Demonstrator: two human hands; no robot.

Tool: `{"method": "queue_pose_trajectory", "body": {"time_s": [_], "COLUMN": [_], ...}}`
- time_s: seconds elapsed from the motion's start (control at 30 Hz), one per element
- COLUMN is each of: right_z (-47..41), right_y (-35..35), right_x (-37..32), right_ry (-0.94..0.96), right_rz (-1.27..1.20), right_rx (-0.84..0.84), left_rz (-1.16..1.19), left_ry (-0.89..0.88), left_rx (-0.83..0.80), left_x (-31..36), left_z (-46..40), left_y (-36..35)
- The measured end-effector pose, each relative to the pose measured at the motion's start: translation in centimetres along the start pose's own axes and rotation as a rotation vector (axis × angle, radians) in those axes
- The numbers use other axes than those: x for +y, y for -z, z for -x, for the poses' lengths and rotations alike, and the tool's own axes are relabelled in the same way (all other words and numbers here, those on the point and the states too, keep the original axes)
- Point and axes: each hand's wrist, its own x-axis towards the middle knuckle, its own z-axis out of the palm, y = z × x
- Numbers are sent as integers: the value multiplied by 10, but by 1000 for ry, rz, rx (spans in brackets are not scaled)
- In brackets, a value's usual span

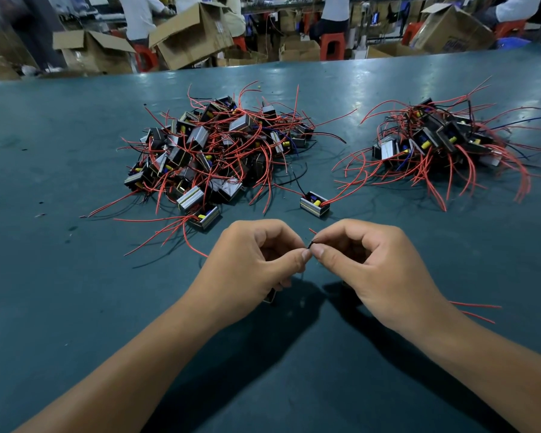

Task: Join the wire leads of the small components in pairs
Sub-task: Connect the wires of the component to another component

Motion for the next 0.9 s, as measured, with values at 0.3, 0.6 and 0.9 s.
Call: {"method": "queue_pose_trajectory", "body": {"time_s": [0.3,0.6,0.9], "right_z": [0,3,6], "right_y": [-1,-2,-3], "right_x": [-2,-5,-12], "right_ry": [12,7,172], "right_rz": [-45,-60,108], "right_rx": [7,-47,-55], "left_rz": [-4,-358,-164], "left_ry": [7,-268,-8], "left_rx": [-9,100,69], "left_x": [2,8,11], "left_z": [0,-2,-3], "left_y": [-4,4,-1]}}
